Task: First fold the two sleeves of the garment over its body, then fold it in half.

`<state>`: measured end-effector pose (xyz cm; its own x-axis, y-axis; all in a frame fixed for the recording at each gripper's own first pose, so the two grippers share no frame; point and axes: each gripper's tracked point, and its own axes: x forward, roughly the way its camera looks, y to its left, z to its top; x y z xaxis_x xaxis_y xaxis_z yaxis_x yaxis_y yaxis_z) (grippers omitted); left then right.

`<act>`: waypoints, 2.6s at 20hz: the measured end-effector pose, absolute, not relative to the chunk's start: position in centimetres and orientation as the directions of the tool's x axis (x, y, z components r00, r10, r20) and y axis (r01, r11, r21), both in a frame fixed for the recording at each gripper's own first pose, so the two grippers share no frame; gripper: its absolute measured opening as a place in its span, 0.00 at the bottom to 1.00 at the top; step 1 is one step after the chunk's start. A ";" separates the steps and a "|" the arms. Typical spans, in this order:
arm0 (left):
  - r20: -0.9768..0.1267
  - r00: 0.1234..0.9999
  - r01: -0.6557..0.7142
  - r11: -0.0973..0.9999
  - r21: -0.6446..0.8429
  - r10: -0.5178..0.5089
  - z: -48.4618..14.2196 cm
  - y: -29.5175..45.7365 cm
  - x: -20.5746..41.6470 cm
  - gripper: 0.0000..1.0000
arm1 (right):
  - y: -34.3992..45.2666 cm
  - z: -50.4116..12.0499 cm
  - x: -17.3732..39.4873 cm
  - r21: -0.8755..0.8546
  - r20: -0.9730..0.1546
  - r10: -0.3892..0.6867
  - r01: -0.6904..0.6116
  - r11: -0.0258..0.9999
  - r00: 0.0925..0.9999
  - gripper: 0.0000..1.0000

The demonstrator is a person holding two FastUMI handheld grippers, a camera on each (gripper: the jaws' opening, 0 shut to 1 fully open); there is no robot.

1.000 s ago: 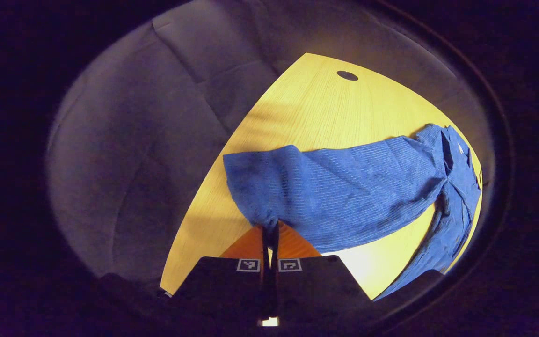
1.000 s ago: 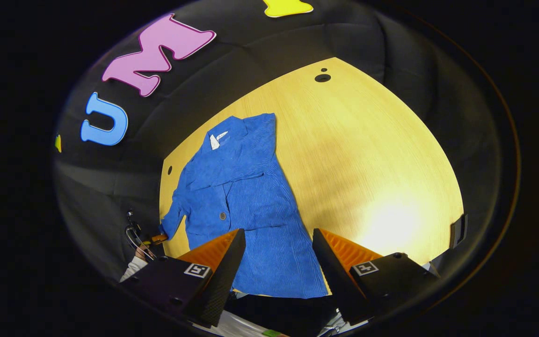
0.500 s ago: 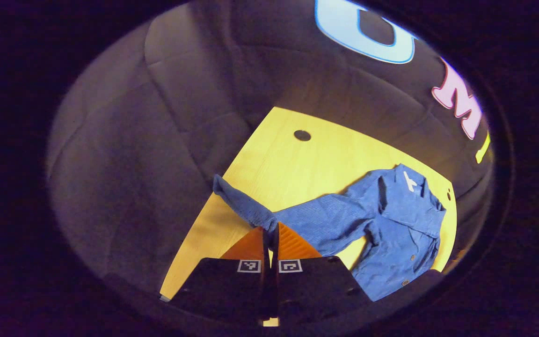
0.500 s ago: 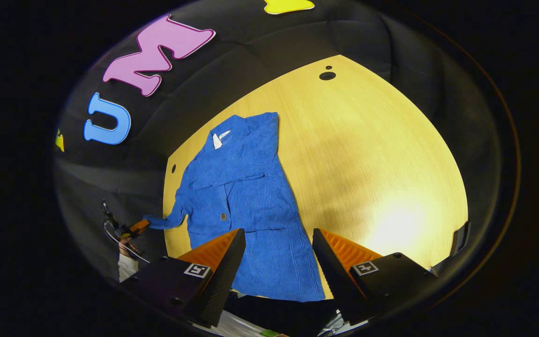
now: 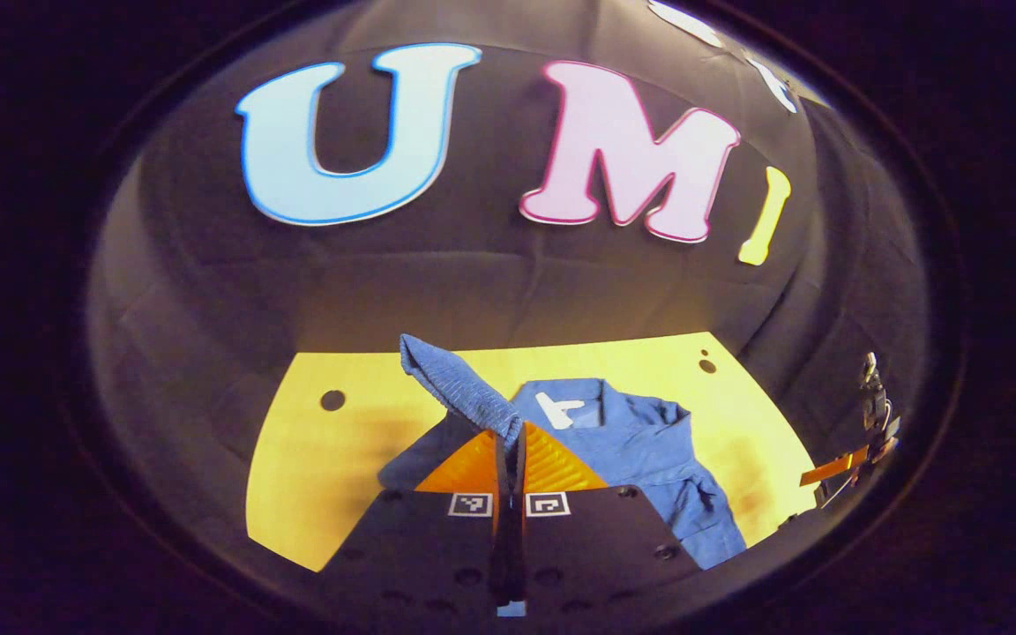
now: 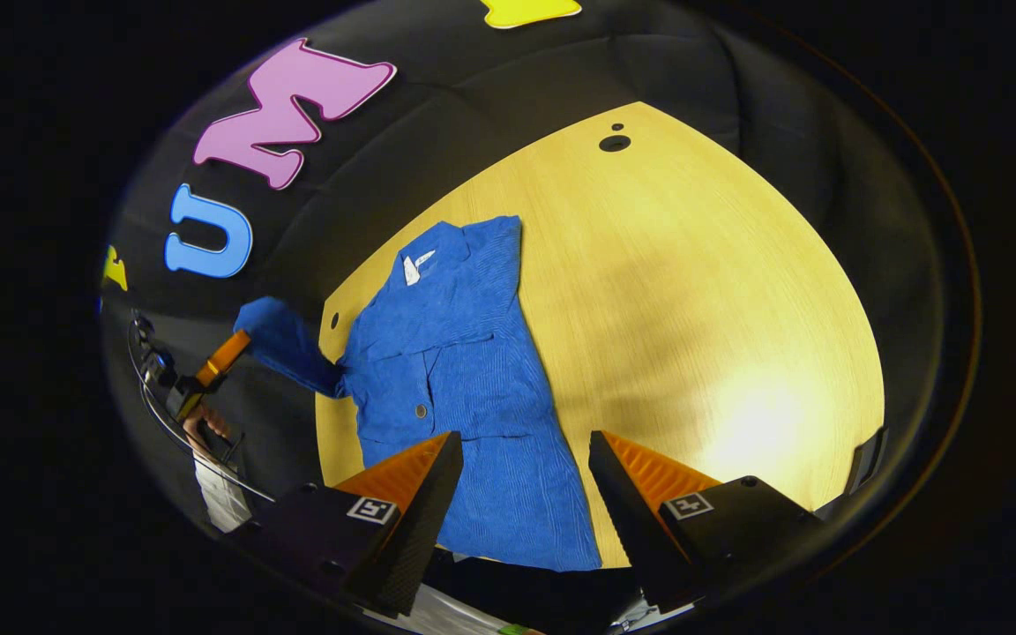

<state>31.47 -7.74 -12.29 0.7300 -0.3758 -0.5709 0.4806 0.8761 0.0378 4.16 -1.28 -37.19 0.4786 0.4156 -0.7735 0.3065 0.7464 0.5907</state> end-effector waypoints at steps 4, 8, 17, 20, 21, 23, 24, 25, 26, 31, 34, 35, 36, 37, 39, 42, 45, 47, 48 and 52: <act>-0.618 0.621 0.649 0.759 0.059 -0.483 -16.4 -20.7 31.5 0.00 | -1.6 -37.5 3.3 0.596 -0.771 0.418 0.314 0.739 0.480 0.93; -0.773 0.503 0.685 0.724 0.085 -0.385 -24.0 -27.2 32.5 0.00 | -2.1 -38.5 2.0 0.602 -0.773 0.429 0.327 0.728 0.468 0.94; -0.931 0.258 0.706 0.709 -0.001 -0.258 -33.7 -32.3 30.1 0.12 | -3.9 -42.2 1.1 0.609 -0.779 0.475 0.312 0.730 0.409 0.93; -0.907 0.259 0.692 0.719 -0.065 -0.332 -33.2 -35.2 29.0 0.39 | -4.0 -42.7 1.4 0.623 -0.768 0.496 0.298 0.723 0.405 0.93; -0.899 0.251 0.690 0.718 -0.094 -0.360 -32.6 -35.9 28.3 0.59 | -3.9 -42.7 1.4 0.628 -0.764 0.503 0.288 0.723 0.405 0.93; -0.883 0.292 0.680 0.729 -0.078 -0.367 -31.0 -35.9 27.6 0.88 | -3.5 -42.8 1.2 0.627 -0.763 0.512 0.262 0.733 0.395 0.93; -0.881 0.309 0.670 0.740 -0.065 -0.358 -30.1 -35.1 27.1 0.87 | -3.2 -42.8 0.8 0.625 -0.764 0.517 0.247 0.740 0.385 0.93; -0.878 0.322 0.652 0.755 -0.065 -0.354 -29.1 -33.9 26.3 0.86 | -2.9 -42.7 0.6 0.621 -0.766 0.518 0.229 0.750 0.381 0.93; -0.872 0.328 0.633 0.770 -0.082 -0.362 -28.1 -32.5 25.2 0.86 | -2.6 -42.6 0.3 0.613 -0.770 0.515 0.210 0.762 0.377 0.93; -0.893 0.360 0.477 0.876 -0.074 -0.271 -26.0 -18.2 19.0 0.86 | 0.0 -41.5 -1.9 0.552 -0.798 0.484 0.112 0.826 0.359 0.94; -0.913 0.382 0.394 0.919 0.023 -0.141 -27.1 -7.7 15.1 0.86 | 1.7 -40.8 -3.7 0.509 -0.822 0.442 0.116 0.853 0.358 0.95; -0.926 0.354 0.365 0.931 0.010 -0.129 -28.1 -5.1 13.3 0.86 | 2.4 -41.0 -4.6 0.500 -0.831 0.435 0.124 0.857 0.346 0.95; -0.936 0.329 0.331 0.944 -0.013 -0.128 -29.2 -2.9 11.4 0.85 | 3.2 -41.4 -5.3 0.496 -0.836 0.433 0.128 0.859 0.336 0.95; -0.944 0.307 0.291 0.956 -0.032 -0.124 -30.3 -0.9 10.3 0.85 | 4.0 -41.9 -6.3 0.486 -0.847 0.429 0.133 0.864 0.314 0.95; -0.962 0.257 0.218 0.975 -0.034 -0.091 -32.5 2.8 8.2 0.85 | 5.0 -43.4 -8.1 0.444 -0.879 0.401 0.134 0.886 0.256 0.95; -0.981 0.189 0.171 0.985 -0.012 -0.044 -35.1 7.6 6.1 0.86 | 6.3 -45.0 -10.1 0.394 -0.911 0.371 0.113 0.912 0.179 0.99; -0.991 0.132 0.173 0.985 0.003 -0.020 -36.9 9.1 4.9 0.85 | 7.5 -46.2 -10.9 0.357 -0.930 0.341 0.111 0.928 0.141 0.99; -0.995 0.095 0.156 0.988 0.008 -0.007 -38.3 9.7 4.3 0.85 | 7.8 -46.9 -11.4 0.324 -0.943 0.312 0.109 0.940 0.115 0.99; -0.996 0.085 0.158 0.987 0.008 -0.005 -38.7 10.0 4.1 0.86 | 7.8 -47.2 -11.7 0.314 -0.947 0.303 0.112 0.943 0.104 0.99; -0.997 0.075 0.192 0.981 0.029 0.015 -39.1 10.5 4.4 0.85 | 7.4 -48.6 -12.3 0.265 -0.964 0.256 0.136 0.955 0.079 0.99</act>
<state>4.39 10.46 -39.08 0.0748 0.0151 -0.9971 0.1925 0.9809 0.0293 -12.32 7.41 -48.63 0.0787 0.2559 -0.9635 0.1362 0.9547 0.2646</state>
